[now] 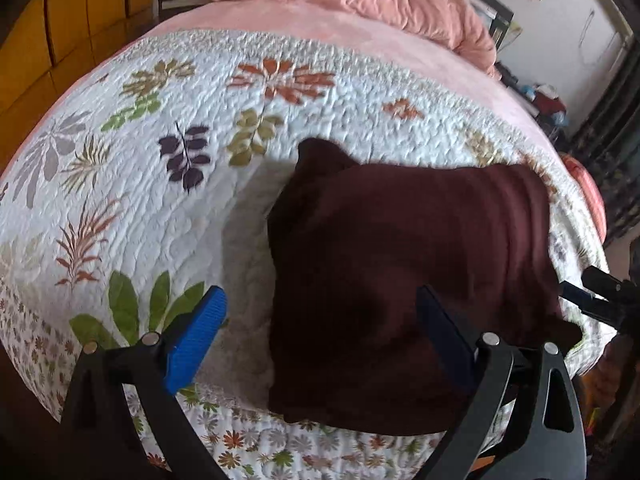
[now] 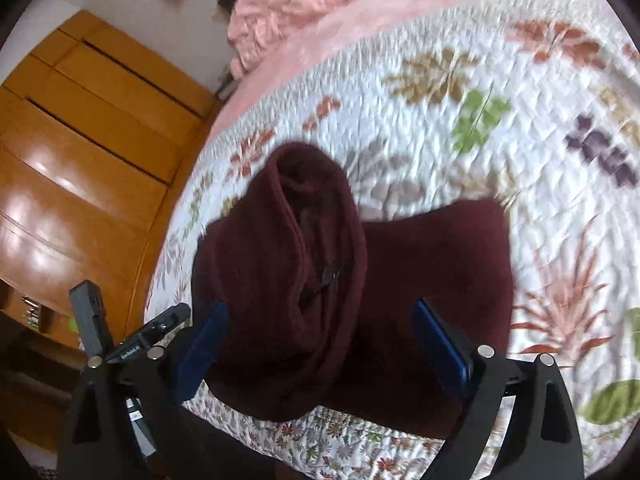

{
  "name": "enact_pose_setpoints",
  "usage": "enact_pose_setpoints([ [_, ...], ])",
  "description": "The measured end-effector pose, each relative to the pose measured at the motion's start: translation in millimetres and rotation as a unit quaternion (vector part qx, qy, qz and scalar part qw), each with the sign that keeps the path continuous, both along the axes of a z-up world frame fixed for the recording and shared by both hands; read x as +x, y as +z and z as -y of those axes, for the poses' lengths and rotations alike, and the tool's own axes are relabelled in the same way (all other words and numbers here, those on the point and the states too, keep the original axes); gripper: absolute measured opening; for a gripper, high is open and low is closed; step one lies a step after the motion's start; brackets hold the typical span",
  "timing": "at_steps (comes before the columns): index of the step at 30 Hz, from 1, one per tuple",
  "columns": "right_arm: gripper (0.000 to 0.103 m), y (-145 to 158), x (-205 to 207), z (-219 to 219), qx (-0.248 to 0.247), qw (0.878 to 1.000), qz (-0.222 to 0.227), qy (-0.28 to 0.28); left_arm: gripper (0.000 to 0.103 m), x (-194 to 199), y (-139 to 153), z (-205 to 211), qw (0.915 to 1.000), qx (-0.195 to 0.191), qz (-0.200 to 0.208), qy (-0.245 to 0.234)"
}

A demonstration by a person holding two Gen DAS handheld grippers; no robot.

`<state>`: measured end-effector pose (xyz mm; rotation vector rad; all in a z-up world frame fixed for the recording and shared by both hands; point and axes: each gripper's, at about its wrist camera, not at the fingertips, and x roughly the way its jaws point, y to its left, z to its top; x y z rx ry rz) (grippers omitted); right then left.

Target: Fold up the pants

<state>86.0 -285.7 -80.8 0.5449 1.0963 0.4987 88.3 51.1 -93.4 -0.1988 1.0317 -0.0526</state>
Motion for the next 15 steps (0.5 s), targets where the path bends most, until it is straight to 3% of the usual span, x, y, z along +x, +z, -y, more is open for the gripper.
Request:
enact_pose_setpoints([
  [3, 0.094, -22.3, 7.1, -9.6, -0.005, 1.000, -0.028, 0.003, 0.095, -9.0, -6.7, 2.4, 0.9999, 0.014, -0.006, -0.007],
  [7, 0.092, -25.3, 7.6, -24.6, -0.010, 1.000, -0.014, 0.022, 0.096, -22.9, -15.3, 1.8, 0.9998, 0.012, -0.013, -0.007],
  [9, 0.077, -25.2, 8.4, -36.7, 0.006, 0.999, -0.012, 0.052, 0.096, -20.3, -19.3, -3.7, 0.9996, -0.015, -0.025, -0.002],
  [11, 0.049, -30.0, 10.0, -49.4, 0.010, 0.998, -0.015, 0.066, 0.096, -20.5, -23.6, -10.9, 0.9985, -0.041, -0.036, 0.007],
  [15, 0.031, -33.1, 11.3, -47.9, 0.040, 0.997, -0.017, 0.062, 0.096, -23.0, -27.2, -21.7, 0.9963, -0.070, -0.047, 0.017],
])
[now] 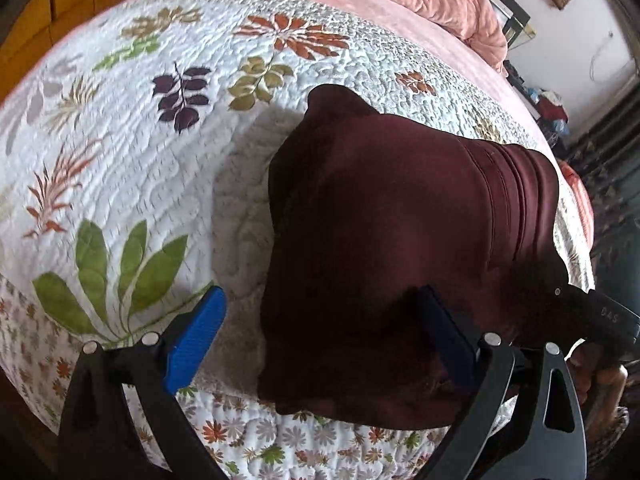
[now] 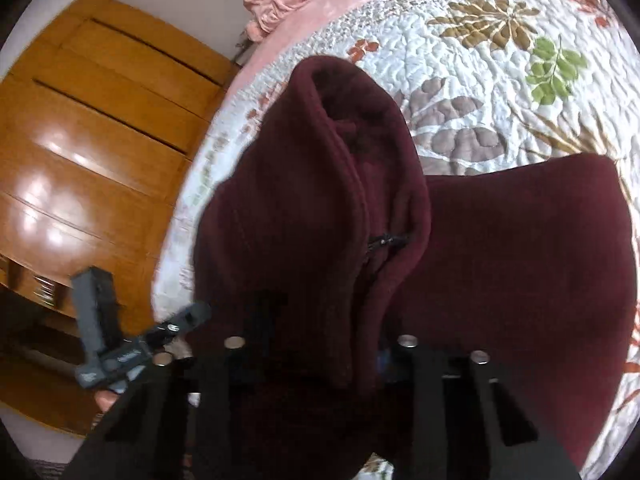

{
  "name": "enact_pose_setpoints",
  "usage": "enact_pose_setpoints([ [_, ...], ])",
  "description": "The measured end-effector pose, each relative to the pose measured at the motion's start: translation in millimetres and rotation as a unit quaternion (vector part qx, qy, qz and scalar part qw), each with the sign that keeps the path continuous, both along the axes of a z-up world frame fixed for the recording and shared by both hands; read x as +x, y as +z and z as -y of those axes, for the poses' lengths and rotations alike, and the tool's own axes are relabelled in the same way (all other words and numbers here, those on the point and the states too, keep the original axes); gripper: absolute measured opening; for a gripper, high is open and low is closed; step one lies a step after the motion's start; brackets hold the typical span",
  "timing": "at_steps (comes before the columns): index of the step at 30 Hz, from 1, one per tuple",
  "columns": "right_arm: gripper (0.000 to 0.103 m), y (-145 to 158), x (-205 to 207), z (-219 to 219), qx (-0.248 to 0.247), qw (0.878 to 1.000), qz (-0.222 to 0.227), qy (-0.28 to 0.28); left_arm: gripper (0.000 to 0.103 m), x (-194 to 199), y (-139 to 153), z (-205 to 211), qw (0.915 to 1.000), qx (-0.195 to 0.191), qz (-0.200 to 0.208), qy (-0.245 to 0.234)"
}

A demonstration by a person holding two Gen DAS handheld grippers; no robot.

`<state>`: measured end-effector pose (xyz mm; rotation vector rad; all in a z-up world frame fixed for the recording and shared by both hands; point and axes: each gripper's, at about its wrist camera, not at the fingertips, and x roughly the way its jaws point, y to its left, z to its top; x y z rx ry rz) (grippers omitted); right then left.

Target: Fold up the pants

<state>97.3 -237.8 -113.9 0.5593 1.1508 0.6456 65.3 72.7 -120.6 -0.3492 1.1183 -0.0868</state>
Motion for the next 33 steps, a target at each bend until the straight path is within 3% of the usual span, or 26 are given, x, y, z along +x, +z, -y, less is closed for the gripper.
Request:
enact_pose_setpoints([
  [2, 0.027, 17.7, -6.8, 4.2, 0.020, 1.000, 0.022, 0.006, 0.096, -1.8, 1.3, -5.1, 1.0000, -0.006, -0.001, 0.008],
  [10, 0.026, 114.1, -32.7, 7.6, 0.002, 0.991, 0.130, 0.041, 0.096, -8.1, 33.6, 1.4, 0.9993, 0.003, 0.036, 0.008],
  [15, 0.026, 135.1, -43.5, 42.4, -0.033, 0.988, 0.150, 0.019, 0.096, -2.5, 43.8, 24.5, 0.9983, 0.032, 0.047, -0.014],
  [20, 0.026, 117.3, -44.2, 81.5, -0.061, 0.991, 0.120, -0.023, 0.096, 4.1, 43.1, 57.6, 0.9946, 0.077, 0.054, -0.044],
  [23, 0.027, 86.4, -35.9, 98.0, -0.074, 0.993, 0.082, -0.037, 0.096, 5.4, 37.6, 77.9, 0.9897, 0.118, 0.055, -0.058],
  [27, 0.031, 21.9, -26.5, 102.9, -0.114, 0.992, 0.023, -0.042, 0.096, 9.0, 26.9, 92.8, 0.9874, 0.134, 0.049, -0.069],
  [29, 0.033, -1.5, -28.2, 106.4, -0.105, 0.993, 0.009, -0.049, 0.097, 11.6, 21.5, 94.8, 0.9876, 0.137, 0.041, -0.066],
  [31, 0.037, -5.0, -29.8, 113.7, -0.078, 0.995, 0.010, -0.055, 0.097, 13.6, 19.0, 93.0, 0.9893, 0.129, 0.034, -0.061],
  [33, 0.048, -0.2, -28.6, 118.5, -0.068, 0.997, 0.009, -0.047, 0.097, 15.0, 20.4, 88.6, 0.9919, 0.112, 0.027, -0.053],
])
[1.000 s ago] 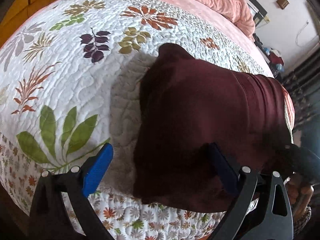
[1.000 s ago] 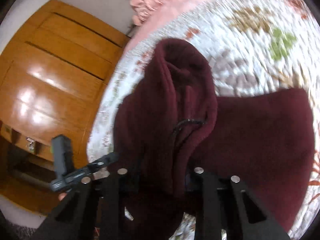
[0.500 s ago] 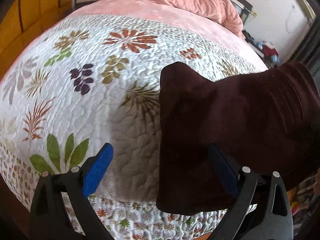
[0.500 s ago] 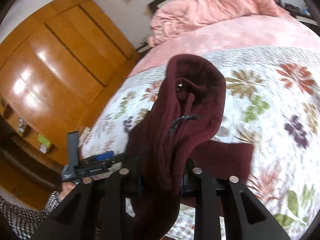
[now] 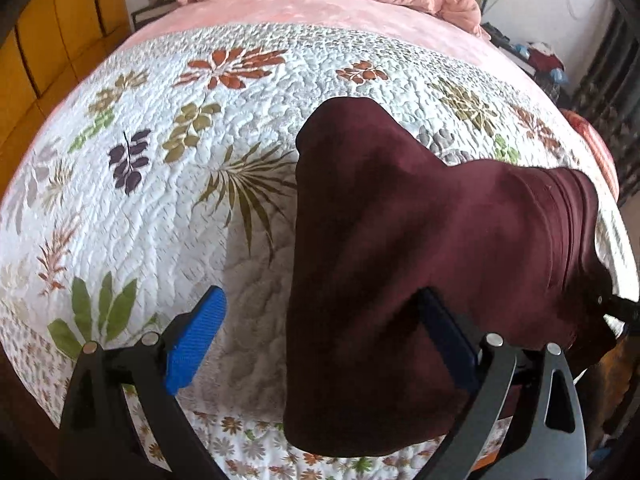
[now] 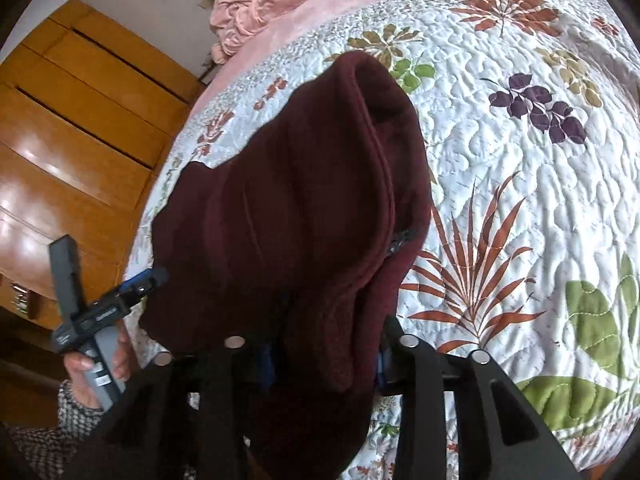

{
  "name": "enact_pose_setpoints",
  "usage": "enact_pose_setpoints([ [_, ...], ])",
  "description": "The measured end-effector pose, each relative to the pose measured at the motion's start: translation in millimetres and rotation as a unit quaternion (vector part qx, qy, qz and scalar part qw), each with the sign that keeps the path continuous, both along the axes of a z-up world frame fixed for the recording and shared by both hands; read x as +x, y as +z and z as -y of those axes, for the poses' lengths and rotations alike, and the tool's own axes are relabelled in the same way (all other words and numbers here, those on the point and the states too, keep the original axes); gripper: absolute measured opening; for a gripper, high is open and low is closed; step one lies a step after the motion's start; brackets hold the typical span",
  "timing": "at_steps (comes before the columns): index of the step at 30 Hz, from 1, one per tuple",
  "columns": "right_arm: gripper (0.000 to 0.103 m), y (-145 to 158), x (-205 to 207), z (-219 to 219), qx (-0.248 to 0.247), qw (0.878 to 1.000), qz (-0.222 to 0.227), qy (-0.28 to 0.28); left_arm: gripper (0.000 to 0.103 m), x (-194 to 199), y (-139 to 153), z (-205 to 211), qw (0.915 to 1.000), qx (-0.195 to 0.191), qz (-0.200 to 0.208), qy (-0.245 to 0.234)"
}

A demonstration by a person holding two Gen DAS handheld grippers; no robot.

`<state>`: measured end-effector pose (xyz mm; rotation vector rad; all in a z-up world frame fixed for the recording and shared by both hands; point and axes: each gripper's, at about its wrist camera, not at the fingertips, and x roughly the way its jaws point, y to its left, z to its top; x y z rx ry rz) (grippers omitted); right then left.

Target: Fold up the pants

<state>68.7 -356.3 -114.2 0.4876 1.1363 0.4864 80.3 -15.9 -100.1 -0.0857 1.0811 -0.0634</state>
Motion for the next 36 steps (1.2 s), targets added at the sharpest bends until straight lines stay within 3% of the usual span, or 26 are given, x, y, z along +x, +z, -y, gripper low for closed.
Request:
enact_pose_setpoints([
  [1, 0.066, 5.8, -0.7, 1.7, 0.002, 1.000, 0.001, 0.001, 0.097, 0.3, 1.8, -1.3, 1.0000, -0.003, -0.001, 0.001],
  [2, 0.074, 12.9, -0.1, 5.5, 0.000, 1.000, 0.011, -0.005, 0.097, 0.0, 5.4, -2.3, 1.0000, -0.001, 0.002, 0.002],
  [7, 0.075, 44.3, 18.7, 21.3, 0.005, 0.998, 0.049, -0.027, 0.096, 2.9, 14.0, 1.1, 0.9999, 0.013, 0.011, -0.003],
  [11, 0.073, 47.5, 49.9, 19.3, 0.012, 0.998, 0.053, -0.022, 0.096, 10.0, 14.0, 6.8, 0.9998, 0.018, 0.008, 0.000],
  [12, 0.071, 43.7, 60.1, 18.5, 0.017, 0.999, 0.048, -0.019, 0.096, 11.3, 14.1, 8.3, 0.9998, 0.018, 0.008, 0.000],
  [14, 0.044, 38.3, 73.2, 16.4, 0.028, 0.999, 0.043, -0.016, 0.096, 13.1, 13.4, 11.3, 0.9996, 0.025, 0.010, -0.001],
  [15, 0.022, 37.0, 81.6, 14.3, 0.037, 0.998, 0.040, -0.010, 0.096, 13.8, 12.7, 12.6, 0.9995, 0.030, 0.012, -0.003],
  [16, 0.015, 38.5, 85.9, 10.8, 0.043, 0.998, 0.039, -0.006, 0.096, 14.2, 11.8, 13.6, 0.9994, 0.032, 0.013, -0.004],
  [19, 0.009, 47.8, 91.0, 9.7, 0.044, 0.997, 0.058, -0.008, 0.097, 17.5, 6.2, 15.8, 0.9993, 0.035, 0.011, 0.002],
  [22, 0.009, 27.9, 96.7, 15.3, 0.022, 0.999, 0.015, -0.032, 0.097, 20.2, 0.0, 16.3, 0.9997, 0.021, 0.005, 0.009],
  [25, 0.013, 12.0, 93.9, 19.0, 0.030, 0.999, 0.006, -0.030, 0.098, 22.2, -4.5, 16.5, 0.9999, 0.012, -0.003, 0.011],
  [27, 0.031, 15.1, 89.5, 23.6, 0.041, 0.999, 0.010, -0.032, 0.098, 21.7, -3.1, 13.9, 0.9999, 0.006, -0.007, 0.011],
  [28, 0.048, 20.4, 84.7, 27.5, 0.039, 0.998, 0.018, -0.039, 0.098, 20.8, -1.3, 12.2, 0.9999, 0.002, -0.010, 0.010],
  [29, 0.054, 26.7, 77.4, 31.8, 0.042, 0.998, 0.028, -0.043, 0.097, 19.8, 0.6, 11.3, 0.9999, -0.001, -0.012, 0.009],
  [30, 0.055, 30.3, 71.5, 34.6, 0.044, 0.998, 0.033, -0.043, 0.097, 18.1, 3.2, 10.2, 0.9998, -0.005, -0.016, 0.006],
  [32, 0.065, 36.0, 53.8, 40.5, 0.047, 0.997, 0.031, -0.044, 0.097, 12.1, 8.0, 8.1, 0.9995, -0.019, -0.026, -0.006],
  [36, 0.066, 38.8, 15.9, 41.5, 0.035, 0.999, 0.022, -0.034, 0.097, -4.6, 11.7, 8.9, 0.9992, -0.024, -0.026, -0.018],
])
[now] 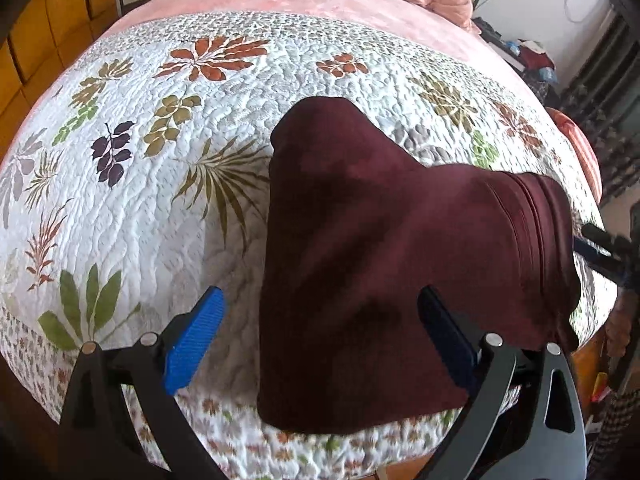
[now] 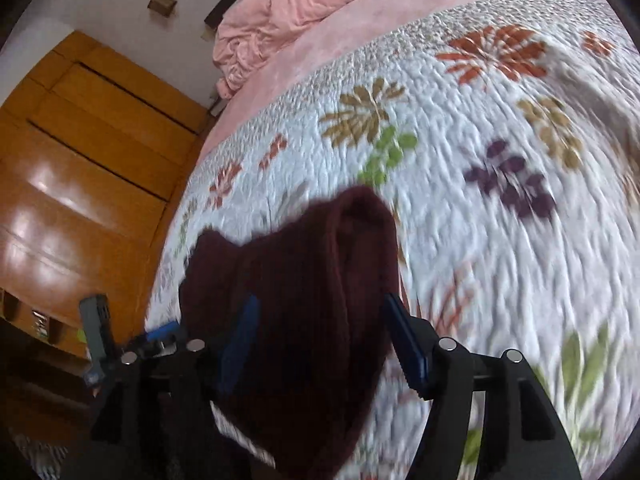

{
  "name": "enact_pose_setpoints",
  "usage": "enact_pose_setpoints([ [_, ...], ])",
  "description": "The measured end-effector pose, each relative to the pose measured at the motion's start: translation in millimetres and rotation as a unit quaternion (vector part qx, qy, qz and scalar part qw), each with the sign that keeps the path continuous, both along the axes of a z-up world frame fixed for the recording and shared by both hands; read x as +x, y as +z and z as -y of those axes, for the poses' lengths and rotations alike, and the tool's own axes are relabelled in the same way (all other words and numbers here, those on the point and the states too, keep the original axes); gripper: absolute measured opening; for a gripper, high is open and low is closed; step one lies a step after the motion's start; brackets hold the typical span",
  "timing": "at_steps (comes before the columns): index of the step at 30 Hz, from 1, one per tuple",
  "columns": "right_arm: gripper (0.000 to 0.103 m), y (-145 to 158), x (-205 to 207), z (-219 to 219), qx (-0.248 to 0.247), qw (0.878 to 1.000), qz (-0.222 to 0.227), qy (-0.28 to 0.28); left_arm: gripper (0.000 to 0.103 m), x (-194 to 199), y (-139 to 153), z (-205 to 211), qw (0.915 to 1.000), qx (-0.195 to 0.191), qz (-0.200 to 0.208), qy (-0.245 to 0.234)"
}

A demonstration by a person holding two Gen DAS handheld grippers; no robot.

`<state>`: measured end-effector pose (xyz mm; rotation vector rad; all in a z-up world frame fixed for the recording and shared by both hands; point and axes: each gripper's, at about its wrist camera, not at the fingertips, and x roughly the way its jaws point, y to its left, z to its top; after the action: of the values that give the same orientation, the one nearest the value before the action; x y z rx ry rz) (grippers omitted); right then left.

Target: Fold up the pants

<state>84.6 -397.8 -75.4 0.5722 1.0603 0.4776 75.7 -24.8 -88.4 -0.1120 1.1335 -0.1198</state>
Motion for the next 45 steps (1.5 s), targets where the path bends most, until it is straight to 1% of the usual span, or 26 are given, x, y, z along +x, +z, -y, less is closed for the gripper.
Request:
enact_pose_setpoints([
  [2, 0.066, -0.2, -23.3, -2.2, 0.004, 1.000, -0.003, 0.011, 0.097, -6.5, -2.6, 0.8, 1.0000, 0.003, -0.001, -0.002],
  [4, 0.066, -6.4, -39.6, -9.0, 0.013, 0.999, -0.019, 0.024, 0.097, -10.4, -8.1, 1.1, 1.0000, -0.002, -0.007, -0.003],
  [6, 0.066, -15.3, -50.1, -16.6, 0.014, 0.999, -0.037, 0.032, 0.097, -12.2, -17.4, 1.4, 0.9998, -0.010, -0.020, -0.002],
  [8, 0.065, -23.3, -52.7, -21.2, 0.020, 0.998, -0.050, 0.035, 0.097, -12.5, -22.1, -1.1, 0.9995, -0.024, -0.020, 0.005],
  [9, 0.061, -27.9, -52.2, -22.7, 0.021, 0.998, -0.056, 0.031, 0.097, -11.7, -24.0, -2.5, 0.9991, -0.033, -0.023, 0.009],
  [10, 0.044, -29.6, -51.4, -23.3, 0.024, 0.998, -0.058, 0.030, 0.097, -11.2, -25.2, -3.7, 0.9987, -0.040, -0.028, 0.011],
  [12, 0.032, -29.6, -49.7, -20.5, 0.026, 0.998, -0.059, 0.024, 0.097, -10.7, -24.8, -5.9, 0.9980, -0.050, -0.034, 0.015],
  [13, 0.029, -27.1, -49.7, -17.3, 0.027, 0.998, -0.057, 0.024, 0.097, -11.1, -23.7, -6.3, 0.9980, -0.052, -0.033, 0.014],
  [16, 0.028, -30.1, -50.4, -20.1, -0.007, 0.997, -0.068, 0.032, 0.098, -11.0, -27.9, -3.6, 0.9984, -0.044, -0.034, 0.006],
  [17, 0.029, -34.1, -50.0, -23.5, -0.022, 0.997, -0.071, 0.038, 0.098, -10.3, -31.2, -3.4, 0.9982, -0.047, -0.037, 0.006],
  [19, 0.031, -36.6, -48.0, -23.8, -0.017, 0.997, -0.069, 0.038, 0.098, -8.4, -37.7, -6.6, 0.9971, -0.060, -0.046, 0.013],
  [20, 0.039, -34.6, -47.6, -23.2, -0.014, 0.997, -0.065, 0.038, 0.098, -7.9, -37.0, -9.7, 0.9963, -0.069, -0.048, 0.016],
  [21, 0.044, -31.0, -48.8, -22.4, -0.015, 0.997, -0.060, 0.038, 0.098, -7.5, -35.2, -11.8, 0.9958, -0.075, -0.050, 0.016],
  [22, 0.057, -25.1, -50.0, -19.3, -0.013, 0.998, -0.051, 0.038, 0.098, -6.8, -31.5, -13.7, 0.9957, -0.076, -0.050, 0.013],
  [23, 0.065, -20.4, -51.0, -16.1, -0.006, 0.998, -0.041, 0.037, 0.097, -6.4, -26.9, -15.2, 0.9964, -0.071, -0.045, 0.009],
  [24, 0.065, -15.3, -51.1, -12.1, 0.002, 0.999, -0.030, 0.035, 0.097, -5.9, -22.0, -17.4, 0.9970, -0.067, -0.038, 0.005],
  [25, 0.068, -10.6, -50.4, -6.4, 0.012, 0.999, -0.020, 0.032, 0.097, -4.9, -18.5, -20.1, 0.9973, -0.066, -0.031, 0.002],
  [26, 0.078, -8.2, -48.7, -1.6, 0.023, 0.999, -0.016, 0.028, 0.097, -2.8, -15.1, -24.2, 0.9972, -0.069, -0.027, -0.004],
  [27, 0.081, -8.6, -45.5, 5.1, 0.041, 0.999, -0.015, 0.025, 0.097, 0.1, -14.5, -28.0, 0.9968, -0.073, -0.029, -0.008],
  [30, 0.082, -18.7, -32.8, 17.9, 0.089, 0.995, -0.014, 0.034, 0.097, 9.1, -17.3, -39.1, 0.9958, -0.081, -0.040, -0.012],
  [33, 0.082, -33.5, -19.7, 24.3, 0.110, 0.993, -0.030, 0.041, 0.096, 17.7, -24.4, -52.1, 0.9929, -0.107, -0.050, -0.013],
  [36, 0.082, -44.7, -11.7, 26.7, 0.127, 0.990, -0.042, 0.053, 0.096, 27.7, -35.1, -58.2, 0.9837, -0.162, -0.074, -0.025],
  [39, 0.082, -60.3, -3.1, 22.5, 0.149, 0.985, -0.062, 0.061, 0.096, 37.3, -47.2, -54.6, 0.9788, -0.178, -0.095, -0.036],
  [42, 0.082, -70.7, -0.2, 19.2, 0.177, 0.979, -0.075, 0.073, 0.096, 46.0, -58.9, -48.1, 0.9690, -0.212, -0.115, -0.055],
  [44, 0.082, -74.1, 0.8, 15.0, 0.186, 0.976, -0.077, 0.086, 0.095, 51.3, -65.7, -39.9, 0.9585, -0.241, -0.131, -0.077],
  [45, 0.082, -76.3, 3.0, 12.4, 0.193, 0.974, -0.077, 0.092, 0.095, 52.1, -67.6, -35.9, 0.9549, -0.250, -0.137, -0.084],
])
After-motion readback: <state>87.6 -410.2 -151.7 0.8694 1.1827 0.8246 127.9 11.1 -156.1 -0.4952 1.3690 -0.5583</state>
